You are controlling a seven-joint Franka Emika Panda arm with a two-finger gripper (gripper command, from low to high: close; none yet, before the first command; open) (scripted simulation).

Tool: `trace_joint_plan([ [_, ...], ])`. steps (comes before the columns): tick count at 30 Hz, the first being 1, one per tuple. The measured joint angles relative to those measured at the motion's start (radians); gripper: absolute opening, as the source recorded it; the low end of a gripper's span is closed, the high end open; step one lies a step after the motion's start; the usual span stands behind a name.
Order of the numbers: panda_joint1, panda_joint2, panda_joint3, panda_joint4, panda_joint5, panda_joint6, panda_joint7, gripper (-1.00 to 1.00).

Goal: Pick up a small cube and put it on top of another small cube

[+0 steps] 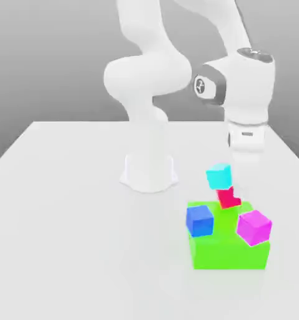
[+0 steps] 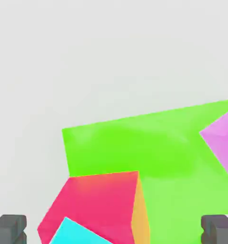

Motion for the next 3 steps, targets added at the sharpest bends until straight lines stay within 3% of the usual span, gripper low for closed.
trace_joint_plan([
  [3, 0.002, -0.104, -0.008, 0.022, 0.001, -0.125, -0.003, 1.00],
])
